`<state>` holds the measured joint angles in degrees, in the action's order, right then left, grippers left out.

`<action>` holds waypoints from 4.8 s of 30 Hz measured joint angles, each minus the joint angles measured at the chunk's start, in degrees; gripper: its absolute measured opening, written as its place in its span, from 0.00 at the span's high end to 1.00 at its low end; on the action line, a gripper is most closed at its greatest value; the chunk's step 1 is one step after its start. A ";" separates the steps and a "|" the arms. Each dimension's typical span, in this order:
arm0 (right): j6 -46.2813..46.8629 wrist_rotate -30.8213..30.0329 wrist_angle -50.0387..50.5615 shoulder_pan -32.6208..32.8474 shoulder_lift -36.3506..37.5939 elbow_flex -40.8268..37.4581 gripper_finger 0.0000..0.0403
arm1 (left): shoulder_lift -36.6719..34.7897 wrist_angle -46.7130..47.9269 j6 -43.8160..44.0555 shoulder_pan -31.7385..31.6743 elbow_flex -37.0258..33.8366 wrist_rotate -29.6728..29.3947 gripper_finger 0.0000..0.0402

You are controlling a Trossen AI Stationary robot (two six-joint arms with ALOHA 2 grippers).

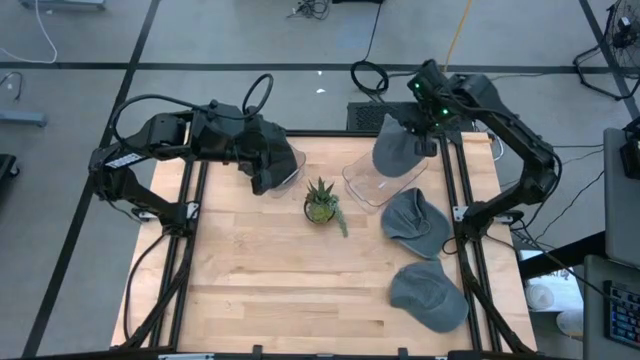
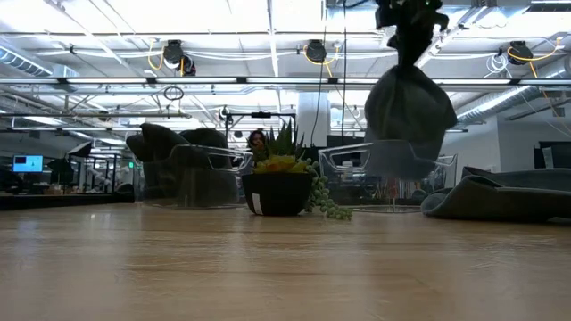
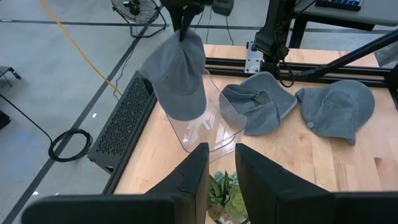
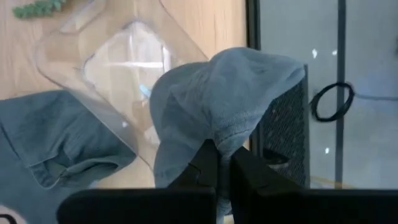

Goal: Pick & Place hat
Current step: Put the bottom left blue cap into the right transparent bin, then put the top blue cap into the right transparent bin

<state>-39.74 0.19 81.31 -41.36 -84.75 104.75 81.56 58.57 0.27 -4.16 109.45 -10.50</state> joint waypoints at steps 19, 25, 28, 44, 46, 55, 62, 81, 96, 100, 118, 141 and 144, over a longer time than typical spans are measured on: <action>-0.12 1.64 -11.42 -6.08 0.78 -15.83 1.00 | 0.00 1.77 -1.29 0.01 0.00 0.00 0.78; -0.16 1.61 -13.79 -8.58 0.80 -19.21 1.00 | 0.00 1.77 -0.99 0.00 0.00 0.02 0.78; -1.04 1.55 -14.34 -9.20 0.72 -20.73 1.00 | 0.00 1.77 -0.60 0.01 0.00 0.02 0.78; -2.72 -5.00 -22.76 -9.29 0.72 -29.48 0.97 | 0.00 1.73 0.07 0.00 0.00 0.07 0.78; -2.61 -8.17 -23.77 -9.29 0.72 -29.46 0.97 | 0.00 1.70 0.07 0.01 0.00 0.09 0.78; -5.11 -8.13 -23.45 -9.13 6.02 -29.48 0.81 | 0.00 1.68 -0.15 0.00 0.00 1.15 0.78; -3.17 -5.10 -24.87 -9.16 9.89 -29.48 0.66 | 0.00 1.66 -1.17 0.00 0.00 2.08 0.78; 26.07 -8.94 -35.64 -5.07 22.32 -29.44 0.21 | 0.00 1.60 -1.21 -0.78 0.00 3.03 0.78; 32.80 -14.78 -46.52 7.89 28.12 -29.40 0.14 | 0.00 1.62 0.28 -1.44 0.00 3.23 0.78; 33.87 -19.69 -44.84 15.02 28.74 -28.43 0.14 | 0.00 1.64 0.57 -1.44 0.00 3.23 0.78; 48.34 -53.24 -33.87 48.94 22.32 -14.21 0.15 | 0.00 1.70 5.03 -1.44 0.00 3.36 0.78; 94.87 -34.93 2.61 62.92 3.69 -2.16 0.15 | 0.02 8.24 4.60 -1.43 0.00 9.16 0.78; 98.22 -27.33 6.31 62.92 1.47 -2.16 0.15 | 0.02 9.14 4.52 -1.44 0.00 9.16 0.78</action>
<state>58.48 -27.15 87.62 21.56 -83.28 102.59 81.58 67.70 4.80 -5.61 109.45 -1.34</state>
